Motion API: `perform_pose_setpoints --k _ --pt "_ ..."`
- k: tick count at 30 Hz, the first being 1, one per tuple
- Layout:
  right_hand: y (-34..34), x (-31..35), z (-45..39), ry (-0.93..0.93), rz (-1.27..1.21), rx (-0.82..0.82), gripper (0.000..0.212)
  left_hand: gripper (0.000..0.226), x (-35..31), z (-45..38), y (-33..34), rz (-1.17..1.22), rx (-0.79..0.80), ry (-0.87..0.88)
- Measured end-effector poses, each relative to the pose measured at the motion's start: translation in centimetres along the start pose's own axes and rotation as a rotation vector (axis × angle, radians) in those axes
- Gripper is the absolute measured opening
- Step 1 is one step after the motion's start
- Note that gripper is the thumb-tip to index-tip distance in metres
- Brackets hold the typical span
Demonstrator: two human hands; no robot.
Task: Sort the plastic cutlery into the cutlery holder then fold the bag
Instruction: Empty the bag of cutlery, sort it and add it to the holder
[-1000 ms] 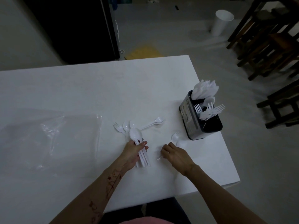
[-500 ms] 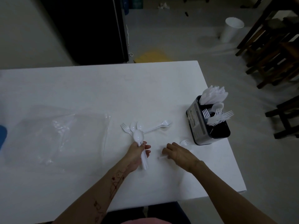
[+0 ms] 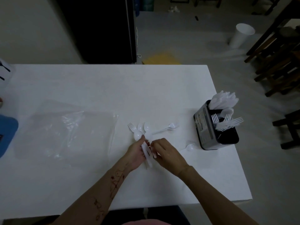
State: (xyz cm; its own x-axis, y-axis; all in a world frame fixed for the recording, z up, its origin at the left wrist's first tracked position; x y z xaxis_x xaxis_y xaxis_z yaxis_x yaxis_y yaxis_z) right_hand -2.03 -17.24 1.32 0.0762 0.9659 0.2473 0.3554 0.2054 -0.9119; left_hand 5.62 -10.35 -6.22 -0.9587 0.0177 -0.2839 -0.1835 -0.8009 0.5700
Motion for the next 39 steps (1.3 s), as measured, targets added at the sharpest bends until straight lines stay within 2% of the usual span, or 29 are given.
perform_pose_setpoints --k 4,8,10,14,16,19,23,26,30,33,36,39 --pt "1.0 1.2 0.9 -0.103 -0.071 -0.014 0.01 0.034 -1.3 0.3 -1.4 -0.068 -0.004 0.084" --pt "2.5 1.0 1.0 -0.057 -0.114 0.166 0.04 0.029 -2.2 0.5 -3.3 -0.023 -0.092 0.179" --pt "3.4 0.0 1.0 0.107 -0.095 0.222 0.045 0.026 -3.1 0.4 -4.6 0.036 -0.186 0.273" --pt "5.2 -2.7 0.5 0.584 0.038 0.206 0.021 0.016 -4.2 0.7 -6.0 0.066 -0.239 0.314" --pt "6.9 -3.7 0.5 0.835 -0.001 0.34 0.027 0.011 -4.5 0.9 -6.4 0.094 -0.231 0.303" --pt "8.9 -4.5 0.8 1.027 -0.105 0.447 0.019 0.016 -4.7 1.0 -6.5 0.062 -0.19 0.299" --pt "8.6 -4.7 1.4 1.19 -0.335 0.313 0.017 0.022 -5.0 0.9 -6.4 -0.089 -0.138 0.31" --pt "6.9 -3.1 0.5 1.114 -0.499 0.177 0.017 0.021 -5.2 0.9 -5.9 -0.128 -0.131 0.339" --pt "6.9 -0.4 -0.9 0.891 -0.542 0.3 0.016 0.018 -5.1 0.9 -4.7 -0.088 -0.083 0.313" --pt "7.4 0.2 -1.0 0.869 -0.517 0.336 0.022 0.015 -5.5 0.9 -4.6 -0.059 -0.107 0.323" --pt "7.6 -0.5 -1.1 0.915 -0.244 0.329 0.03 0.013 -6.2 0.6 -5.7 -0.085 -0.221 0.369" --pt "8.1 -0.3 -1.5 0.884 0.036 0.461 0.035 0.021 -6.4 0.5 -6.3 -0.151 -0.241 0.344"
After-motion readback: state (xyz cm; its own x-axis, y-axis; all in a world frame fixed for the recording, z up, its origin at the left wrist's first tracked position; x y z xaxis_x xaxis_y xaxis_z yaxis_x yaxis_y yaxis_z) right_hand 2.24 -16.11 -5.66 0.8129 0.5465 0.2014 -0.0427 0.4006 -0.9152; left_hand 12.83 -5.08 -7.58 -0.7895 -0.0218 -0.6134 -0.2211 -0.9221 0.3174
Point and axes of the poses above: each hand's wrist, its own z-axis away from the middle knuckle, its own y-axis out of the palm, x = y × z, the point moved 7 cm from there along -z, towards the middle knuckle, and after that the axes turned 15 degrees about z, right-handed, at the moved point
